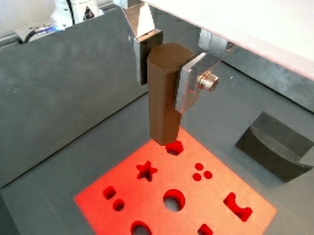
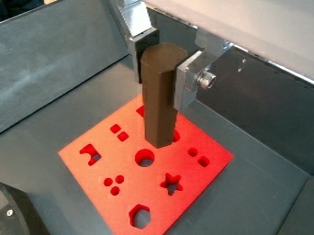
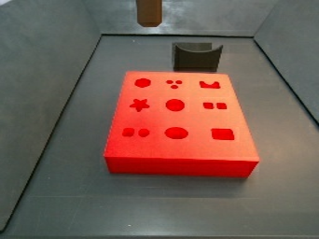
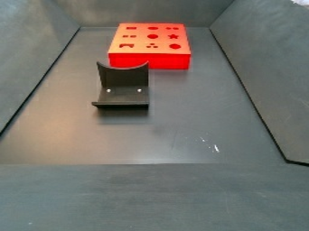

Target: Insert the hexagon object.

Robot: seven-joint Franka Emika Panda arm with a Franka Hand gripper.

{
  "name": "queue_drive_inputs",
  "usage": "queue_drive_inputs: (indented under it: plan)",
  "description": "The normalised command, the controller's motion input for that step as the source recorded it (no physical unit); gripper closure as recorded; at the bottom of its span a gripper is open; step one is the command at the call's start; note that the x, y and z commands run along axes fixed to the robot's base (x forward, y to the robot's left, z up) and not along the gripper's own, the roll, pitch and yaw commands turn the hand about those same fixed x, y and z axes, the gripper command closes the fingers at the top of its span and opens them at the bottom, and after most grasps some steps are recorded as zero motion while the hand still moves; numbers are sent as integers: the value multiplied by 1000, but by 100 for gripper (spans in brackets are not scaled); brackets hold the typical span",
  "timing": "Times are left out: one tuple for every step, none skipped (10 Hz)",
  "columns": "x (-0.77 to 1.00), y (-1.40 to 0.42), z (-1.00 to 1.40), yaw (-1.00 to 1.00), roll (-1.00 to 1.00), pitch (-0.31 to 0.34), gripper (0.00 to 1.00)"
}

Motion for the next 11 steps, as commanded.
queue_drive_inputs:
  plan:
    - [17,63,-286,-291,13,-43,100]
    - [197,360,-486,-634,0,-66,100]
    - [280,249,-489,-709,0,-26,100]
    - [309,171,-460,-789,11,0,100]
    - [277,246,-451,-737,0,-11,100]
    - [229,286,-469,-731,9,0,100]
    - [131,377,-554,-686,1,17,100]
    - [26,403,-529,-640,27,63,100]
    - [0,451,-506,-583,16,99,100]
    - [-106,463,-426,-560,0,76,100]
    - [-194,294,-620,-723,0,-26,100]
